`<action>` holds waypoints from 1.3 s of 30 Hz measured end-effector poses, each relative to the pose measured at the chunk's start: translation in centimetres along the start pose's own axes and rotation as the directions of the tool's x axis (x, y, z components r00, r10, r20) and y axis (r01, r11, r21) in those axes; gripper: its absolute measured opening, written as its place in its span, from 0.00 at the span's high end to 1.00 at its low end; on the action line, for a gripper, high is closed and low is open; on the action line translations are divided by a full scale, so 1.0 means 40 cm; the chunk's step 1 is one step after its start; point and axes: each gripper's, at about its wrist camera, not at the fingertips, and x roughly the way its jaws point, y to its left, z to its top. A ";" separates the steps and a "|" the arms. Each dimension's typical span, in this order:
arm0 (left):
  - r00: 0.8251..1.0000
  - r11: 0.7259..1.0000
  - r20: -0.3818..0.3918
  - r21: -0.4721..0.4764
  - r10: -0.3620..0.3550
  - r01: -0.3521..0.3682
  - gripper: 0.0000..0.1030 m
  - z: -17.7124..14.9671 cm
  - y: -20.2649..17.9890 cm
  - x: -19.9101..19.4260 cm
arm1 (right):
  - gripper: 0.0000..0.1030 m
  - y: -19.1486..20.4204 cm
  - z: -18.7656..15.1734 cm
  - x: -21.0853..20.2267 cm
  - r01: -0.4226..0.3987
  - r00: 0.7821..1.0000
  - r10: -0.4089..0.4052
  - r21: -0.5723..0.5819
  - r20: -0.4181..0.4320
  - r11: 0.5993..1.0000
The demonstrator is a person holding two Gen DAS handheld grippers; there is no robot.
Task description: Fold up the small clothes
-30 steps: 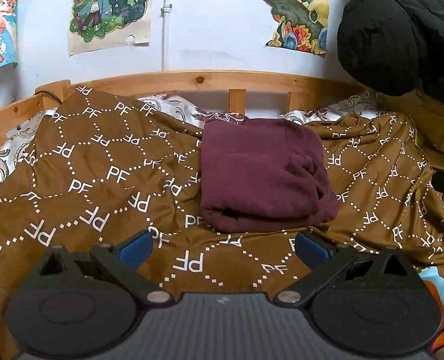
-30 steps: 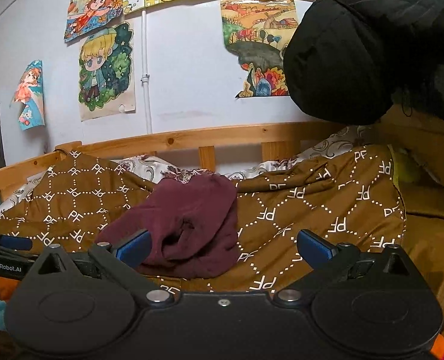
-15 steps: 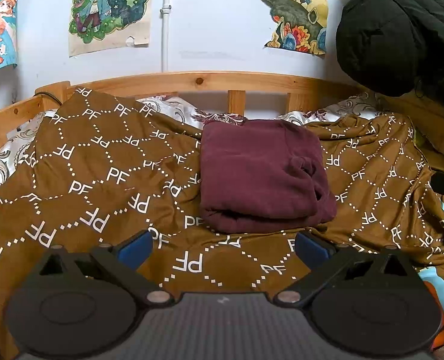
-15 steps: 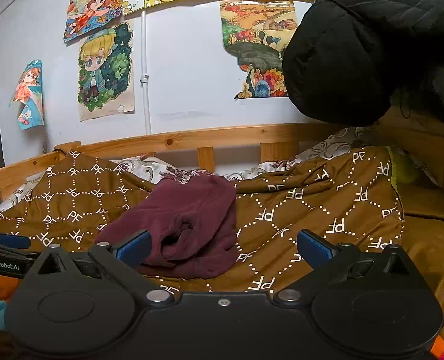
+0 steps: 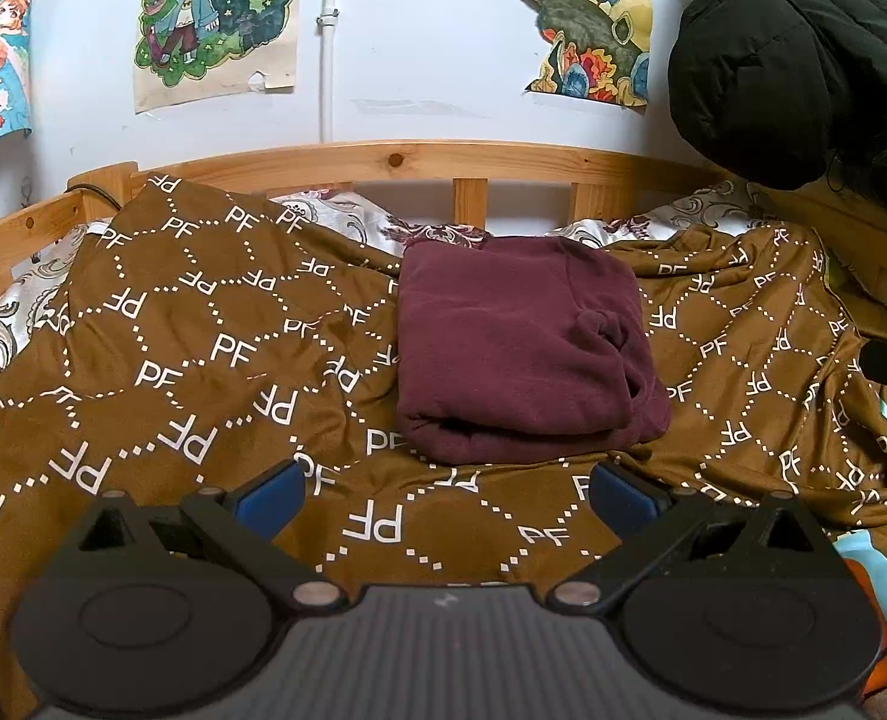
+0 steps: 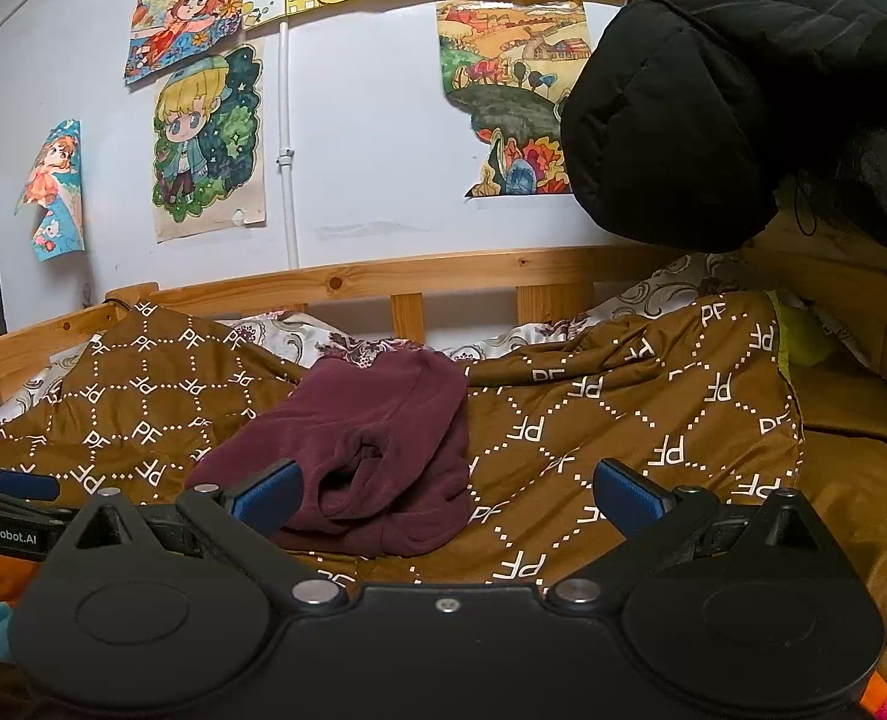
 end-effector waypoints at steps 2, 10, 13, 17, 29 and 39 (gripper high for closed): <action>1.000 1.000 0.000 0.001 0.000 0.000 0.01 0.000 0.000 0.000 | 0.01 -0.001 0.000 -0.001 0.001 1.000 -0.001 0.001 0.000 1.000; 1.000 1.000 -0.005 0.005 0.001 -0.001 0.01 0.000 -0.002 0.000 | 0.01 -0.003 -0.001 -0.001 0.000 1.000 0.000 0.000 0.000 1.000; 1.000 1.000 -0.007 0.005 -0.001 0.001 0.01 0.000 -0.001 0.000 | 0.01 -0.003 -0.001 -0.001 0.000 1.000 0.000 0.000 -0.001 1.000; 1.000 1.000 -0.009 0.005 -0.004 0.004 0.01 -0.002 -0.001 0.000 | 0.01 -0.003 -0.001 -0.001 0.000 1.000 0.000 0.000 0.000 1.000; 0.995 0.998 -0.101 -0.067 -0.008 0.001 0.01 0.005 0.023 0.023 | 0.01 -0.004 0.000 -0.003 0.003 1.000 -0.003 0.000 0.001 1.000; 0.993 0.998 -0.114 -0.053 -0.028 0.022 0.01 0.008 0.020 0.023 | 0.01 -0.007 0.001 -0.005 0.009 1.000 -0.009 -0.002 0.000 1.000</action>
